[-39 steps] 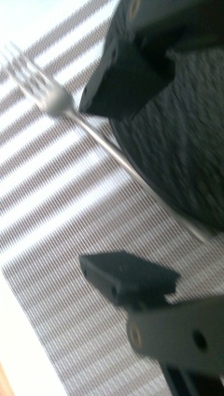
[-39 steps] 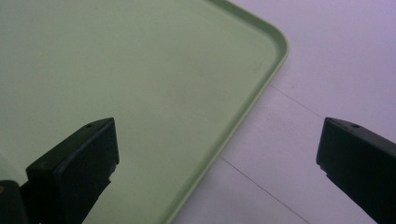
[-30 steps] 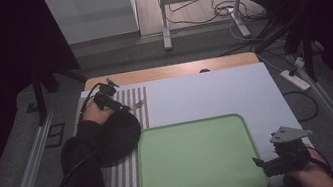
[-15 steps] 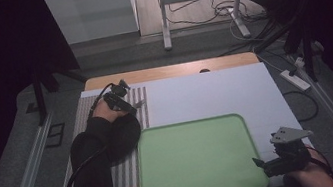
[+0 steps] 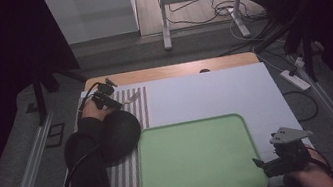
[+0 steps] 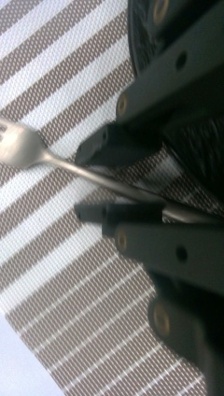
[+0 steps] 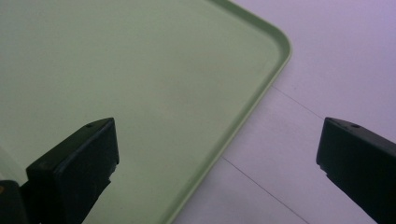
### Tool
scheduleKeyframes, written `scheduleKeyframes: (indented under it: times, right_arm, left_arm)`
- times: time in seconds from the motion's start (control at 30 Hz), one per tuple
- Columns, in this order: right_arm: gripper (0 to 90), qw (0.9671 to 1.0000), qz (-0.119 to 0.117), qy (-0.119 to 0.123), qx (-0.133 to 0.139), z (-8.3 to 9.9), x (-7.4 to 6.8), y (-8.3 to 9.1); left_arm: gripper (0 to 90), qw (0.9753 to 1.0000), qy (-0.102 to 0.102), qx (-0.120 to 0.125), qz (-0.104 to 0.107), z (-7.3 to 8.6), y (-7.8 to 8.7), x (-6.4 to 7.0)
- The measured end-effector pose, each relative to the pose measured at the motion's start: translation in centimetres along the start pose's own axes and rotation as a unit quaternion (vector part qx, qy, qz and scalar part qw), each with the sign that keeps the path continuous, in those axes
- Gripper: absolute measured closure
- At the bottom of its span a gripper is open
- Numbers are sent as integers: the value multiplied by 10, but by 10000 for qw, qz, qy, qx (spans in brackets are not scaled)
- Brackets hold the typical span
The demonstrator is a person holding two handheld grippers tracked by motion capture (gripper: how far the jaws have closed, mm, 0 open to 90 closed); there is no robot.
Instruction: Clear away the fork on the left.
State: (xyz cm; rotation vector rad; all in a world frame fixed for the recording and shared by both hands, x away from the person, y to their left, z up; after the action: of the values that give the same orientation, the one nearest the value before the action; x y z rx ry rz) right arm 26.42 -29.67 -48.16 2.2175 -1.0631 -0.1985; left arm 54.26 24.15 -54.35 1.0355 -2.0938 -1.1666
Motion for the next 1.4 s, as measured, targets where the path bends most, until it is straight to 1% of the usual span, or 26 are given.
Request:
scheduleKeyframes:
  times: [0.07,0.1,0.13,0.17,0.2,0.27,0.3,0.33,0.4,0.5,0.53,0.57,0.6,0.73,0.83,0.9,1.0,1.13,1.2,1.3,1.4]
  right_arm:
    - [0,10000,0,-3,0,0,0,0]
    - [0,10000,-2,-7,0,0,0,0]
    - [0,10000,-3,-9,0,0,0,0]
    - [0,10000,-2,-11,0,0,0,0]
    - [0,10000,-2,-9,2,0,0,0]
    - [0,10000,-3,-6,0,0,0,0]
    - [0,10000,-1,-5,-1,0,0,0]
    - [0,10000,-1,-4,0,0,0,0]
    - [0,10000,1,-2,-2,0,0,0]
    - [0,10000,0,-5,-5,0,0,0]
    - [0,10000,-1,-2,-5,0,0,0]
    - [0,10000,-2,-2,-5,0,0,0]
    - [0,10000,-2,-3,-6,0,0,0]
    - [0,10000,9,11,-19,0,0,0]
    - [0,10000,16,11,-25,0,0,-1]
    - [0,10000,8,13,-24,0,0,-1]
    - [0,10000,11,26,-40,0,0,-1]
    - [0,10000,31,26,-47,-1,0,-2]
    - [0,10000,33,23,-47,-1,0,-2]
    - [0,10000,39,13,-49,-1,0,-2]
    - [0,10000,42,-3,-52,-1,0,-2]
  left_arm:
    - [776,9999,73,101,84,2,1,-2]
    - [789,9999,14,108,111,4,1,-3]
    - [812,9998,-18,90,169,4,2,-3]
    - [845,9998,-3,60,210,4,2,-3]
    - [850,9997,43,35,236,4,2,-4]
    - [852,9997,-1,39,248,6,3,-5]
    - [852,9998,-16,16,201,6,4,-5]
    - [852,9998,1,-6,203,7,4,-6]
    - [852,10000,-39,-41,59,8,8,-10]
    - [852,10000,-5,-41,47,10,12,-14]
    - [853,10000,-19,-48,-66,13,18,-17]
    - [852,9999,-34,-90,-104,15,20,-19]
    - [852,9997,-34,-128,-203,17,23,-22]
    - [852,9988,-13,-283,-403,26,35,-32]
    - [852,9985,73,-304,-457,34,44,-37]
    - [852,9987,104,-302,-409,39,49,-39]
    - [851,9992,169,-238,-286,42,57,-35]
    - [851,9998,166,-115,-81,44,65,-26]
    - [851,9999,102,-78,2,44,68,-19]
    - [850,9999,58,8,103,44,72,-7]
    - [850,9998,-19,96,174,45,74,6]
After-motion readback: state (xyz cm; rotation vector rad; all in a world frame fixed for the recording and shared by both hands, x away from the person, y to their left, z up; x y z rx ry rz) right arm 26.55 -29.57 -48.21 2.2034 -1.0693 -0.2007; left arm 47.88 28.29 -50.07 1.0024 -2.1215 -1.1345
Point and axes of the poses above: each handheld gripper's, and its own axes: y roughly backward along the jaws, z roughly out of its underside, x roughly to its right, the point moved 3 cm from there along -y, roughly forward along the jaws, and after that the axes turned 7 degrees about x, right-handed, at the moved point
